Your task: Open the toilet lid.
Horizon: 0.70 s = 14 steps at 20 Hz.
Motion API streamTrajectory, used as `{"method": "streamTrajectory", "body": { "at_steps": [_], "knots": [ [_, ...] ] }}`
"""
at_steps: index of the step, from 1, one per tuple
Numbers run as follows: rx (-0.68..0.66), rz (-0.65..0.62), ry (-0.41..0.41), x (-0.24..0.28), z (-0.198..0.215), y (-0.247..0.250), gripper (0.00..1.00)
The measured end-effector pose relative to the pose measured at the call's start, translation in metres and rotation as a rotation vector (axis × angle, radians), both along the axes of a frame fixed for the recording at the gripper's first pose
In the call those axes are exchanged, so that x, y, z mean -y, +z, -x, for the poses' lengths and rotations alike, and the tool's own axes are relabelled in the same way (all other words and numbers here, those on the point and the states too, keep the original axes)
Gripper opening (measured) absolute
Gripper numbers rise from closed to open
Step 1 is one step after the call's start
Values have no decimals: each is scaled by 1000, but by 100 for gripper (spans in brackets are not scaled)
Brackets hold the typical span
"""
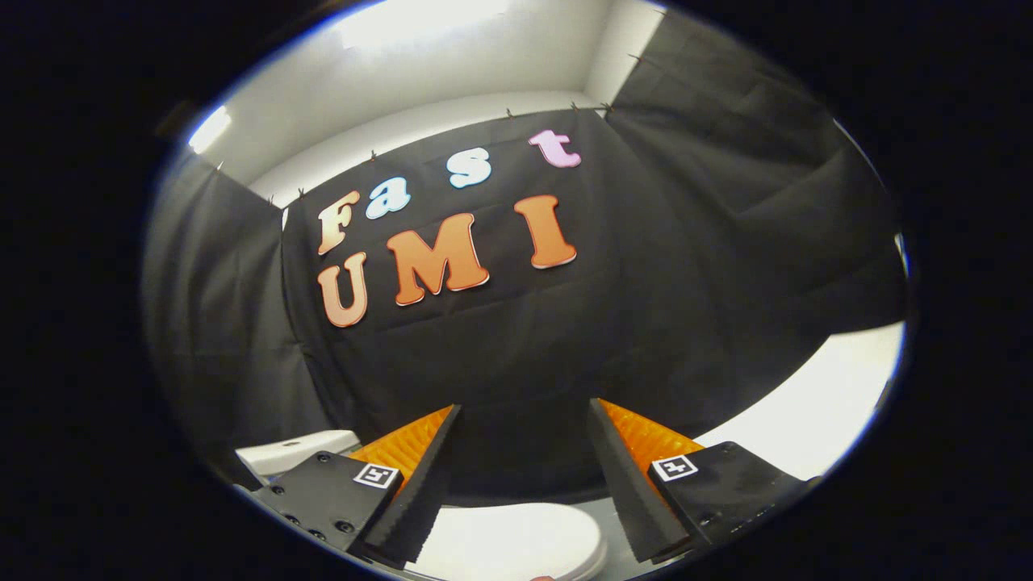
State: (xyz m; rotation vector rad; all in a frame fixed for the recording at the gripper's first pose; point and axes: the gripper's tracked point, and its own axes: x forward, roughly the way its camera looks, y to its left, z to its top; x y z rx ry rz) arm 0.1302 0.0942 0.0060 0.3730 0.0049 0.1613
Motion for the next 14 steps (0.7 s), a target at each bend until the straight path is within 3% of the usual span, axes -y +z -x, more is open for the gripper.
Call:
{"method": "streamTrajectory", "body": {
  "at_steps": [4, 14],
  "knots": [
    [-183, -169, 85, -45, 13, -101, 98],
    [-564, -428, 98, -38, 46, -289, 98]
  ]
}}
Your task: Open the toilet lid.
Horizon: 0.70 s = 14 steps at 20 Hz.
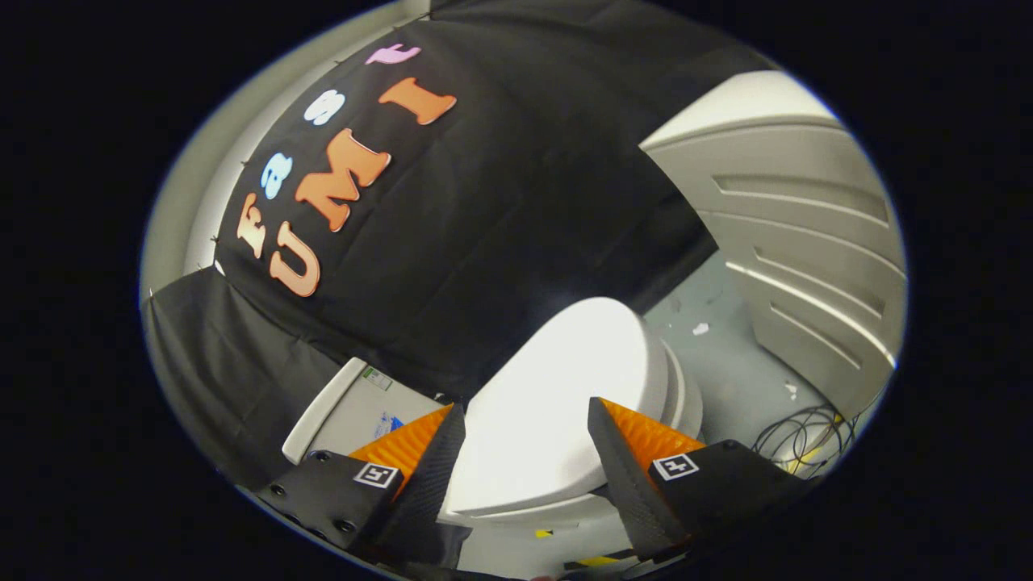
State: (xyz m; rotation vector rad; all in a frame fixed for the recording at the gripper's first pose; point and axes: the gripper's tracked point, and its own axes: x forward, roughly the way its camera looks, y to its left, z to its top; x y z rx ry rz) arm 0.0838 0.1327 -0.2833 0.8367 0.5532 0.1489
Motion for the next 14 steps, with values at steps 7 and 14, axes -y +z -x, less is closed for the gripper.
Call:
{"method": "streamTrajectory", "body": {
  "at_steps": [7, 14],
  "knots": [
    [-221, -50, -47, 12, 41, -89, 99],
    [-330, -258, -147, 22, 48, -122, 98]
  ]
}}
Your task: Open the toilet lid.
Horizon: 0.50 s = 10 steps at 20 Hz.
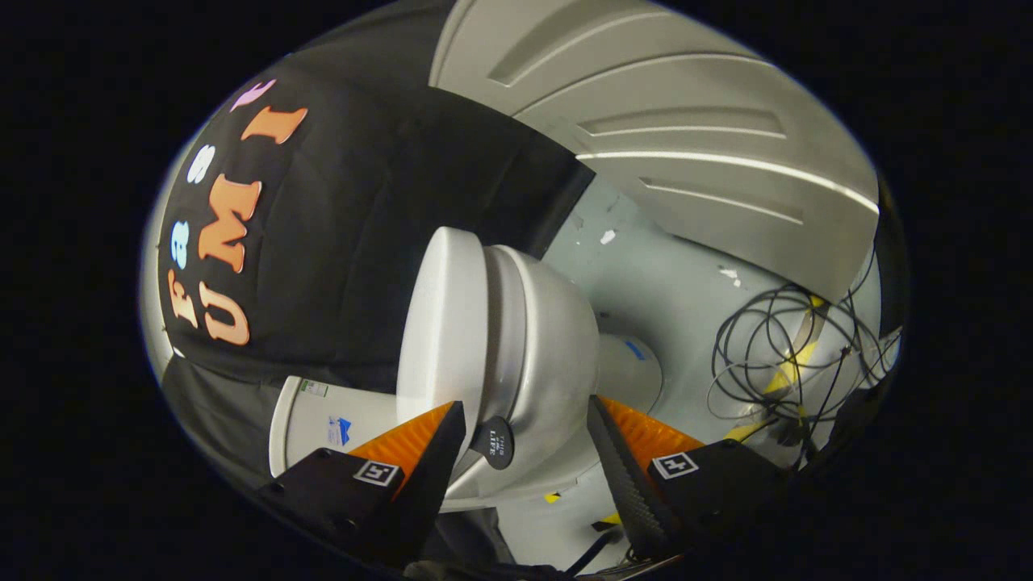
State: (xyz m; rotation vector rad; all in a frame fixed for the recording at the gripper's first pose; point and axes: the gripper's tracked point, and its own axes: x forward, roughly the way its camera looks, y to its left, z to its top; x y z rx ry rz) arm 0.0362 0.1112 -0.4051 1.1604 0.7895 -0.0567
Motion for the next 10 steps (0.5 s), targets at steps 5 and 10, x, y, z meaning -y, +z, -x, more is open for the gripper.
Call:
{"method": "streamTrajectory", "body": {
  "at_steps": [5, 10],
  "knots": [
    [-2, -81, -14, -5, -4, -6, 97],
    [-18, -90, 67, -24, -3, -14, 86]
  ]
}}
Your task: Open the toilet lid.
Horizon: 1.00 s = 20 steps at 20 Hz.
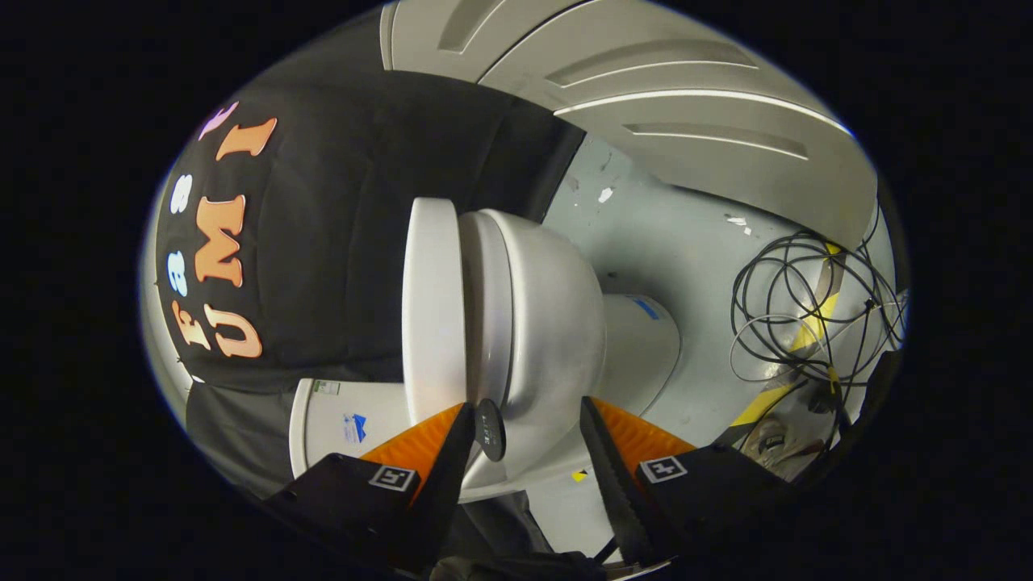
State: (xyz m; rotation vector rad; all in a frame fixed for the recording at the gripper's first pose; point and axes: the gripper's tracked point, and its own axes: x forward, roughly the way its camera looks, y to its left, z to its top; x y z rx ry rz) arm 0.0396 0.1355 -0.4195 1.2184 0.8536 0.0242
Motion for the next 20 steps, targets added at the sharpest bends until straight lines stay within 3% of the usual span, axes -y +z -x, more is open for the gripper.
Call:
{"method": "streamTrajectory", "body": {
  "at_steps": [6, 11, 16, 17, 20],
  "knots": [
    [52, -23, 37, -16, -13, 6, 60],
    [83, -29, 38, -19, -19, 11, 30],
    [89, -131, -26, -16, -23, 19, 16],
    [99, -128, -8, -16, -19, 23, 8],
    [112, -92, -5, -19, -21, 23, 8]
  ]
}}
